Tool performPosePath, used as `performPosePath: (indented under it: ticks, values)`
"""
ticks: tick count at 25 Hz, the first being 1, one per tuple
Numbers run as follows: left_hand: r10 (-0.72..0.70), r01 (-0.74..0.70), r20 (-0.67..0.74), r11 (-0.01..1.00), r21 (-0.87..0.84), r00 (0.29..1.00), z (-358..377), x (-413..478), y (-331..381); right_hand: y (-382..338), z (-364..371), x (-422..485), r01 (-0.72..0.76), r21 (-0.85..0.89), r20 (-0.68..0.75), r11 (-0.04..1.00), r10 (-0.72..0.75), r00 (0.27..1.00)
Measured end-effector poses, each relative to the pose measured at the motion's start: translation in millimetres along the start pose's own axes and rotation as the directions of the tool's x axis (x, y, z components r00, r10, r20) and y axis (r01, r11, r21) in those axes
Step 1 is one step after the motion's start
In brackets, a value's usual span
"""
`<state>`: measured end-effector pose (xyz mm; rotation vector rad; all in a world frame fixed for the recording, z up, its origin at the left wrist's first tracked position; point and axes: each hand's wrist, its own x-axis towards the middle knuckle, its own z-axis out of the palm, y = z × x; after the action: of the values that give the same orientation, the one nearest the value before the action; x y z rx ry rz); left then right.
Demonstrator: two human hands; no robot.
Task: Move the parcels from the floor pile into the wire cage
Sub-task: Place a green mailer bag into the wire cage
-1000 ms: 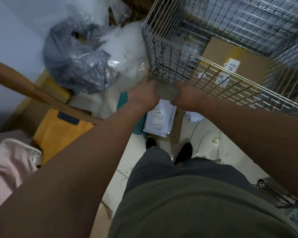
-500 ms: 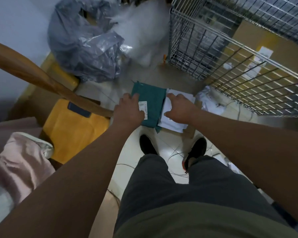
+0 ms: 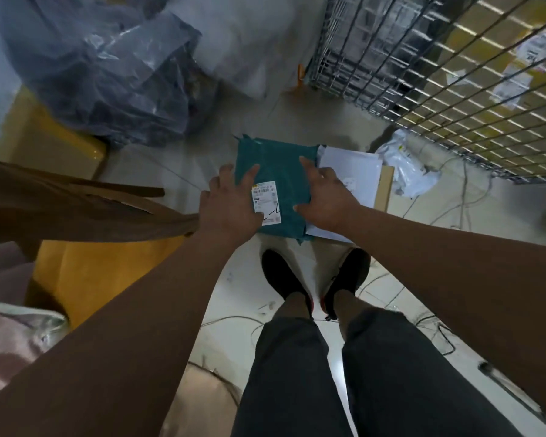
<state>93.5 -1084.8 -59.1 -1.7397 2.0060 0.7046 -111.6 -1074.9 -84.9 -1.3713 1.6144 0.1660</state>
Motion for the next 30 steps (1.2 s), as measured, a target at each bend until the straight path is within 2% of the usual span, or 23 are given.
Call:
performPosePath:
  ticks: [3,8,12,15,20,26,30]
  values:
    - [0.006,-0.006,0.018,1.0,0.013,1.0,37.7,27.3,-9.3,18.3,24.7,37.6,0.04,-0.082,0.005,0.996,-0.04,0.999]
    - [-0.026,0.026,-0.002,0.999,0.022,1.0,90.6,68.2,-21.6,45.0,60.8,92.1,0.009,-0.116,-0.004,0.993,-0.009,1.0]
    - [-0.057,0.057,0.049,0.998,0.003,0.997,131.8,91.7,-32.5,64.5,86.3,125.7,-0.021,-0.152,-0.013,0.988,0.019,1.0]
    - [-0.102,0.107,0.096,0.993,-0.055,0.99,154.2,110.2,-39.0,75.6,103.0,145.2,-0.039,-0.156,-0.039,0.987,0.033,0.999]
    - [-0.152,0.18,0.159,0.967,-0.179,0.976,176.2,141.9,-45.1,86.0,124.2,168.9,-0.023,-0.065,-0.095,0.998,0.016,0.995]
    - [-0.096,0.167,0.204,0.915,-0.367,0.974,194.6,163.4,-58.6,94.9,147.8,174.9,-0.004,-0.014,-0.099,1.0,0.002,0.995]
    - [-0.071,0.153,0.197,0.883,-0.444,0.978,203.9,167.3,-59.3,97.5,160.7,179.5,0.011,0.017,-0.171,1.0,-0.008,0.985]
